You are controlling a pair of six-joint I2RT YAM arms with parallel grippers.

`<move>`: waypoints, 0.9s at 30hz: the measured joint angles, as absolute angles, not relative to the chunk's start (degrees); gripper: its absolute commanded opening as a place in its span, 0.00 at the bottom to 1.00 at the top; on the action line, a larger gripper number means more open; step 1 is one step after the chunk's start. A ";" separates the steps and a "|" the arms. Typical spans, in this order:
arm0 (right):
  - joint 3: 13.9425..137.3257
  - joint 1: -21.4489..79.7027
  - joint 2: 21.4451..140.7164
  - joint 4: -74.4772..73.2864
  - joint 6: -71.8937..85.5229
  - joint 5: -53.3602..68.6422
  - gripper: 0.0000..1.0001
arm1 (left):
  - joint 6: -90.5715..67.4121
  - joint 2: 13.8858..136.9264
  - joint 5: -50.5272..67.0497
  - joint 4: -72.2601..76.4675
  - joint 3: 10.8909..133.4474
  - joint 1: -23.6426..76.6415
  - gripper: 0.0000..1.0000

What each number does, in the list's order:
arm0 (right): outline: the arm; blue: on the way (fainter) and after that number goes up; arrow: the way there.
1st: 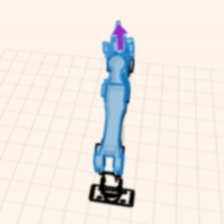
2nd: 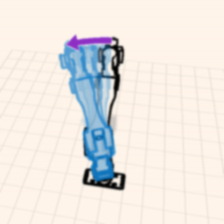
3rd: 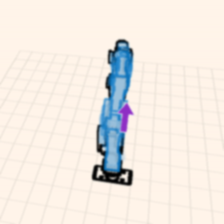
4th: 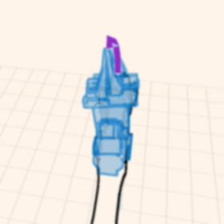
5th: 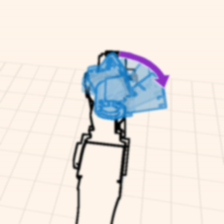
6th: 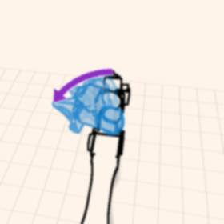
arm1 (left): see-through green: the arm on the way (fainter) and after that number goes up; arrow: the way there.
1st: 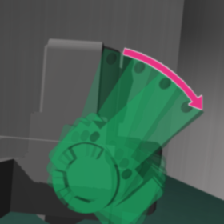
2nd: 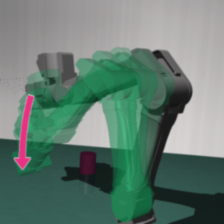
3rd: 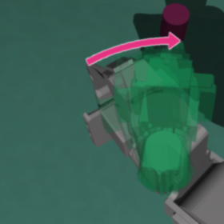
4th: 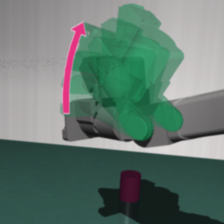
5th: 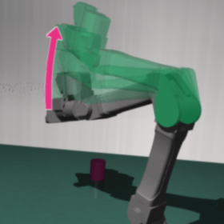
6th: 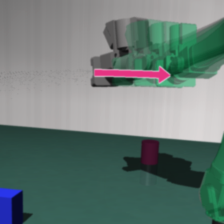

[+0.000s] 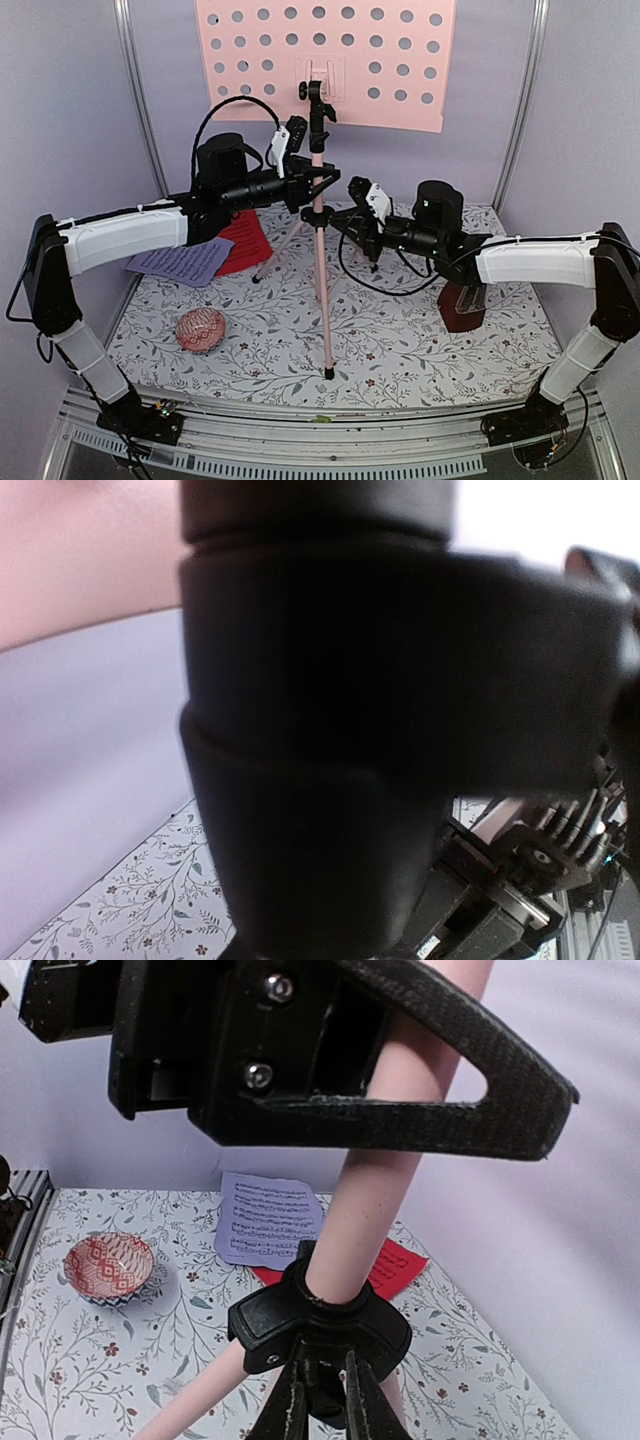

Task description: Set up the instrument practice props

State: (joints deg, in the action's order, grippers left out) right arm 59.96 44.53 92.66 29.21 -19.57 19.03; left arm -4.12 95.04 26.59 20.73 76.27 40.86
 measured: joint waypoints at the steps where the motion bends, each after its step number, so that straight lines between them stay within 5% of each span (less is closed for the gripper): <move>1: 60.05 44.47 92.66 29.19 -17.78 18.96 0.08 | -4.12 95.04 26.59 20.73 76.27 40.86 0.00; 8: 62.26 43.83 92.66 25.04 -0.43 19.77 0.00 | -4.12 95.04 26.57 20.69 76.27 40.73 0.00; 23: 63.72 40.36 96.07 27.29 52.60 31.79 0.00 | -4.12 95.04 26.44 20.64 76.27 40.69 0.00; 27: 63.09 40.32 96.60 29.76 62.26 31.64 0.11 | -4.12 95.04 26.35 20.64 76.27 40.60 0.00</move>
